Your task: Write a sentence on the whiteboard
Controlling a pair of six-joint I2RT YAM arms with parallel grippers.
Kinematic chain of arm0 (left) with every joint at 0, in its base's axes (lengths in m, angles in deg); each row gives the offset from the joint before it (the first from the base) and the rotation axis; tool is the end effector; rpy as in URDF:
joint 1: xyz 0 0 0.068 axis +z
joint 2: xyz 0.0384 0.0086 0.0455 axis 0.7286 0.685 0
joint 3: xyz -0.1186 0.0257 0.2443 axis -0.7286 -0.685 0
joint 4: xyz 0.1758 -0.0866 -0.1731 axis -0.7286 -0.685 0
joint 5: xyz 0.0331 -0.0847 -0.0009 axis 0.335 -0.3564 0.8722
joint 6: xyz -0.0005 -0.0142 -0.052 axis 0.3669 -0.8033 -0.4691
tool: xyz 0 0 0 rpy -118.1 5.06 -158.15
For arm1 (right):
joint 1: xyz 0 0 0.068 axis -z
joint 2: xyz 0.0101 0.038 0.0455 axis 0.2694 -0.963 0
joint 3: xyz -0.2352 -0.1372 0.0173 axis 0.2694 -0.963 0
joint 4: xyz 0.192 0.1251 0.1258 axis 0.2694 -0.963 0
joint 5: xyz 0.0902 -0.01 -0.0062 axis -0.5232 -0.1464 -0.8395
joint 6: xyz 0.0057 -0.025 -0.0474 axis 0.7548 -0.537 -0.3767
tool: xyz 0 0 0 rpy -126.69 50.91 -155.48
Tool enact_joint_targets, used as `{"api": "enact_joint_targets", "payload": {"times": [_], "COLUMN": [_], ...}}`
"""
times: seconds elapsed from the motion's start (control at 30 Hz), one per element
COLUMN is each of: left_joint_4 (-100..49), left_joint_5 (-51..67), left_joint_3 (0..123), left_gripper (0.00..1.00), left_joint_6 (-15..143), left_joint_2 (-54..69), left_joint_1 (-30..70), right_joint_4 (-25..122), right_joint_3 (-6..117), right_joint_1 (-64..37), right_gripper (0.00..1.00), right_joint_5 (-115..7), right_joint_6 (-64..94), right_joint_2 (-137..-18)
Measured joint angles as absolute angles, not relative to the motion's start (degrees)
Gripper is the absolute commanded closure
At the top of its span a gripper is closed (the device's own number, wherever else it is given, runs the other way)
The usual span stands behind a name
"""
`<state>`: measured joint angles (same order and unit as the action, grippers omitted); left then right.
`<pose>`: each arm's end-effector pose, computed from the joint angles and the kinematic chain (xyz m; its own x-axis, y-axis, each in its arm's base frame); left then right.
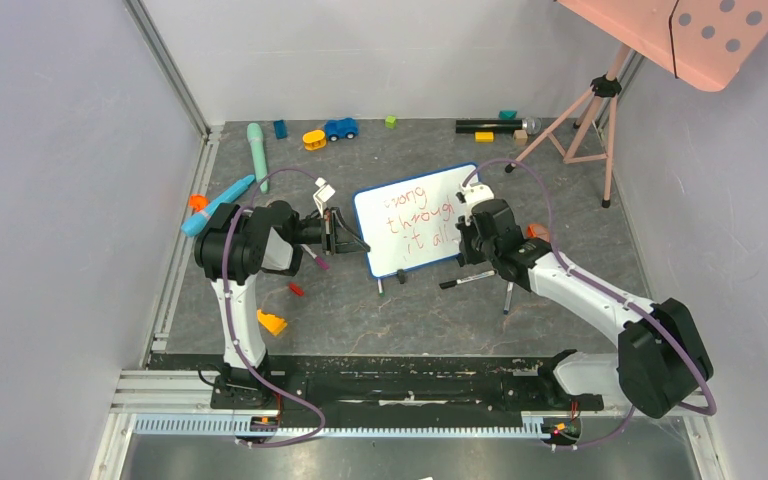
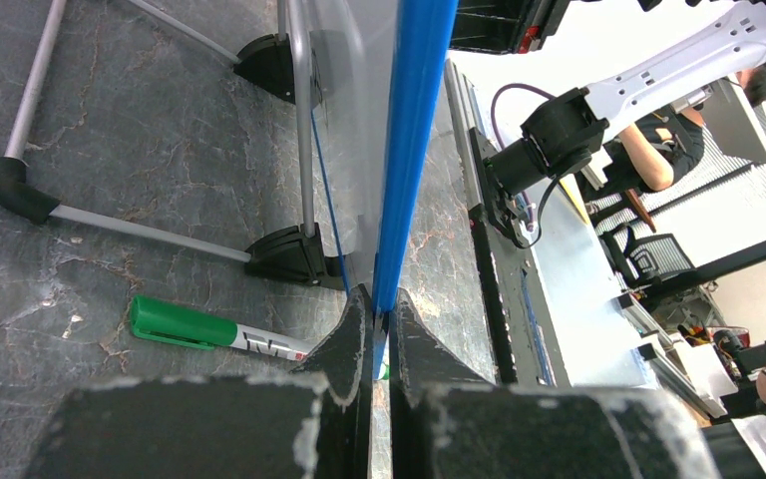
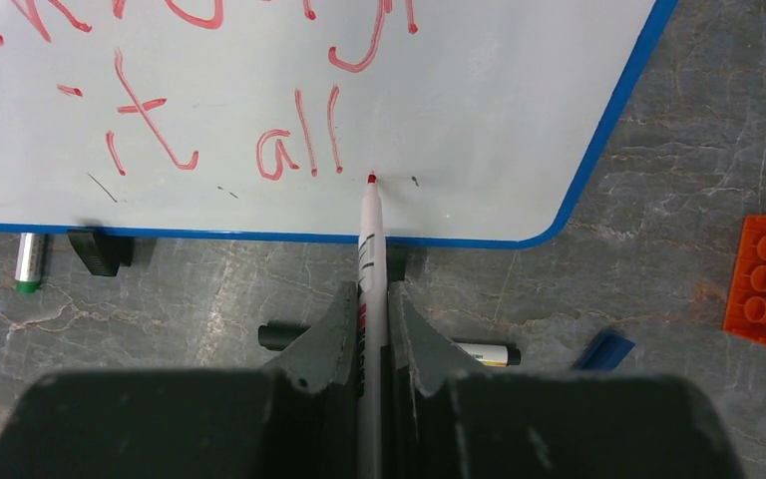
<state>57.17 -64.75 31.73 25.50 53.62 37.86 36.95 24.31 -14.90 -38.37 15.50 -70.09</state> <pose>0.3326 -0.0878 0.1182 -0.6925 -0.0098 -0.7213 0.7214 -0.0128 -0.6924 0.2356 0.1334 0.2255 -0.6225 -0.2186 -0.7515 -0.3394 0.9406 0.0075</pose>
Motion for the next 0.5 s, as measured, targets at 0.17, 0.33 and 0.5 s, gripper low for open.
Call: {"api": "enact_joint_targets", "payload": {"times": [0.17, 0.33, 0.5], "left_joint_4": [57.2, 57.2, 57.2], "left_joint_5": [-64.8, -64.8, -64.8], "left_joint_3": [31.7, 31.7, 31.7], "left_gripper": [0.98, 0.98, 0.98], "left_joint_6": [25.5, 25.5, 25.5], "left_joint_2": [53.6, 53.6, 53.6], "left_joint_1": [37.9, 37.8, 37.8], "right_joint_4": [37.0, 37.0, 37.0], "right_joint_3": [24.3, 24.3, 24.3], "right_joint_1": [-14.9, -14.8, -14.6], "right_gripper": [1.00, 1.00, 1.00], "right_joint_5": [-38.0, -36.7, -36.9], "right_joint_6": [19.3, 22.3, 22.9], "right_joint_2": [-70.1, -70.0, -70.0]}}
